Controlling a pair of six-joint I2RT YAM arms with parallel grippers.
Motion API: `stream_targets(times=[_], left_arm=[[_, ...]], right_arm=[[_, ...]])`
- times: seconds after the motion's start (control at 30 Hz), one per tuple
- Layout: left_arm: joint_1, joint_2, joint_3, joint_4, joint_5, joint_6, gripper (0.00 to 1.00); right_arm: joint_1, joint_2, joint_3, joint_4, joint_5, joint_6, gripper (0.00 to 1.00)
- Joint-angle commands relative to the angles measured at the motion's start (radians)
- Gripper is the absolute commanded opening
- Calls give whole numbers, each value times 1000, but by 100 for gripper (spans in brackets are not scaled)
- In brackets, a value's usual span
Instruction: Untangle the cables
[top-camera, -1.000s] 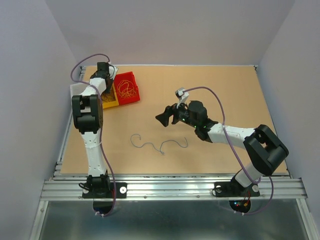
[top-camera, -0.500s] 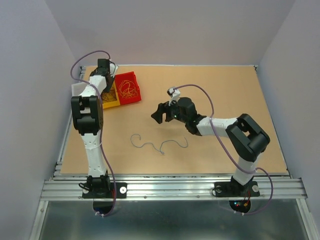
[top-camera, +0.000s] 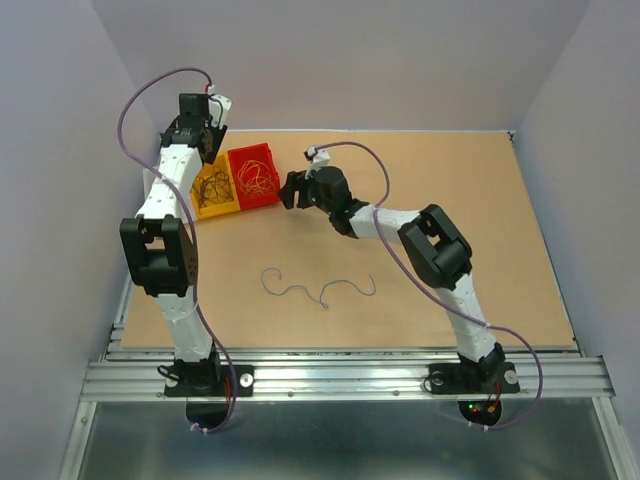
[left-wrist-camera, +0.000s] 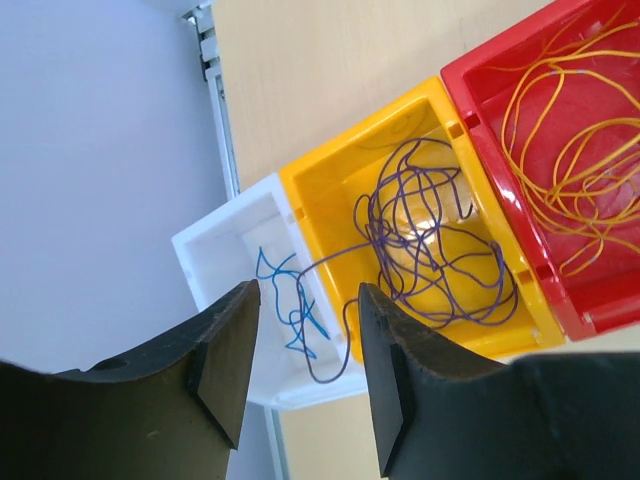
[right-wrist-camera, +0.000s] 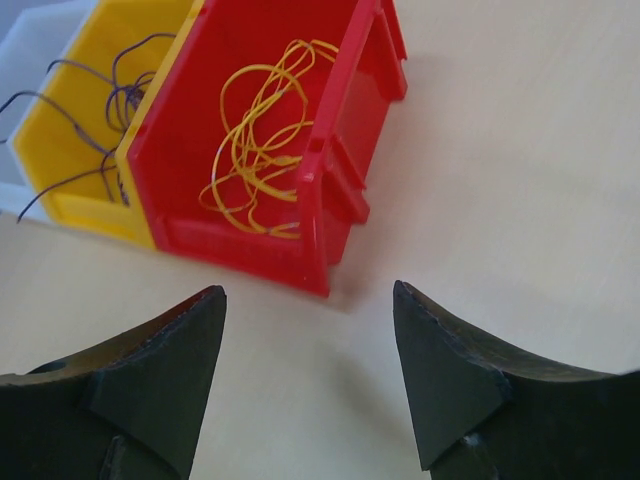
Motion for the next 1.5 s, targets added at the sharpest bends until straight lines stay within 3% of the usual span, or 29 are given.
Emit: stream_targets(times=[0.0, 0.13, 0.2, 0.3, 0.37, 0.47, 0.5, 0.6, 0.83, 1.07, 1.1, 1.13, 1.23, 1.37, 1.47], left_arm=[[39, -112, -82, 37, 17, 17, 56], [94, -186, -180, 81, 128, 17, 56], [93, -267, -302, 135, 188, 28, 56], [85, -373, -440, 175, 286, 27, 56], [71, -457, -529, 207, 333, 10, 56], [31, -559, -630, 247, 357, -10, 57], [25, -576, -651, 253, 367, -12, 57], [-71, -626, -720, 264, 386, -24, 57], [-243, -665, -850, 357, 435, -26, 57], [-306, -654, -942, 460, 433, -45, 57], [-311, -654, -950, 462, 436, -49, 57], [-317, -662, -968, 491, 443, -50, 57], [-329, -674, -1013, 524, 464, -49, 57], [-348, -694, -1057, 563, 482, -24, 63], [-426, -695, -1069, 560, 489, 5, 69]], right_arm=[[4, 126, 215, -27, 58, 19, 73], [4, 264, 390, -78, 78, 19, 73], [6, 295, 475, -105, 88, 11, 73], [7, 355, 583, -174, 131, -3, 67], [9, 370, 604, -184, 154, -13, 56], [10, 352, 578, -177, 185, -36, 39], [15, 341, 537, -165, 212, -41, 28], [15, 282, 434, -124, 258, -58, 17], [6, 118, 161, -3, 331, -79, 16], [-9, -42, -74, 68, 461, -96, 21], [-14, -56, -94, 73, 472, -90, 25], [-20, -68, -115, 77, 476, -70, 39], [-57, -142, -210, 124, 396, -38, 55], [-74, -229, -301, 162, 352, -41, 68], [-75, -297, -353, 177, 314, -39, 81]])
